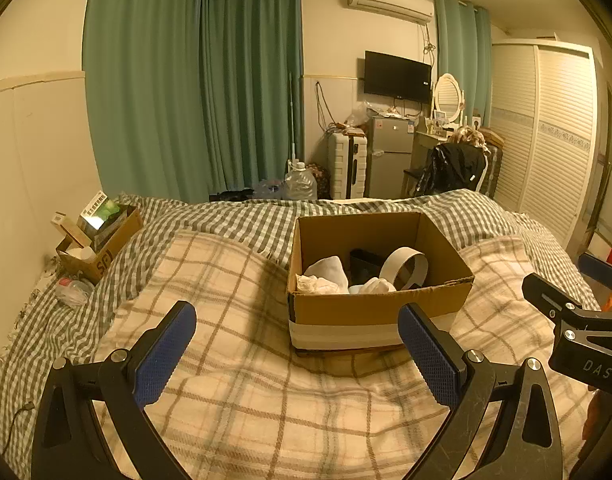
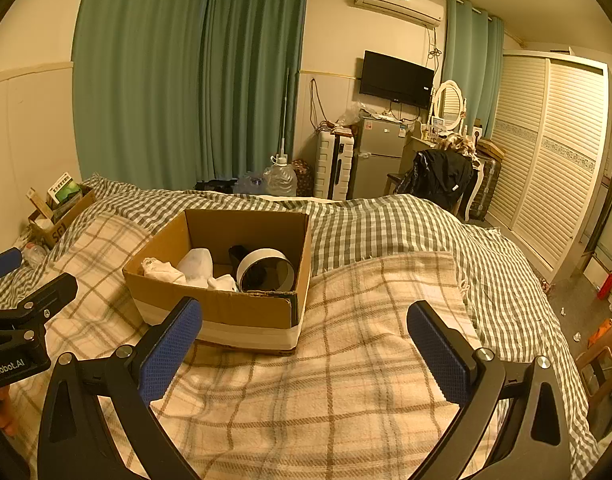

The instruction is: Organize objects

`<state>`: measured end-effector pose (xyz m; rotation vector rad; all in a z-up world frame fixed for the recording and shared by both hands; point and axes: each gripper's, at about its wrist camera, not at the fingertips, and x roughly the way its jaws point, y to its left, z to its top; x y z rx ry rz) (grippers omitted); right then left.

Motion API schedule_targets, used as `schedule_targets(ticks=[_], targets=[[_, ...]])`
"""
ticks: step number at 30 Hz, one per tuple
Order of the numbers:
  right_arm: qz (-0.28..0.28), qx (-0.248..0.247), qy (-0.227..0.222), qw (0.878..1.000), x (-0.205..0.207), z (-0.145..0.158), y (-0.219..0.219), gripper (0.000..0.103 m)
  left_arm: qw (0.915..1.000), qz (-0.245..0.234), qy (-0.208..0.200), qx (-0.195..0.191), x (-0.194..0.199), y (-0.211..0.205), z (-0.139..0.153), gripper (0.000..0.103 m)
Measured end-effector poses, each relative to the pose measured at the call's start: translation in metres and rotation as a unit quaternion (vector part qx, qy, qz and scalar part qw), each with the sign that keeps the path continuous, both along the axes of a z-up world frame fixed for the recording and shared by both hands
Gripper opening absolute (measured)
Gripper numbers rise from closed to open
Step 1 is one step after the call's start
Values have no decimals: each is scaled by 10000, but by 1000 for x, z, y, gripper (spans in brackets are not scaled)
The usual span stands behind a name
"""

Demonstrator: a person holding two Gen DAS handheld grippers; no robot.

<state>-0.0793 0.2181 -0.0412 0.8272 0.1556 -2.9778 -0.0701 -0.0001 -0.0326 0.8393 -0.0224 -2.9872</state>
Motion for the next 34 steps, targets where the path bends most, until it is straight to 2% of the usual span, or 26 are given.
schedule_targets(ticks=[34], targets=[[25,6,-72,10000,0,-3,-2,103,9999,-40,-1,-112,0,0,-2,103]])
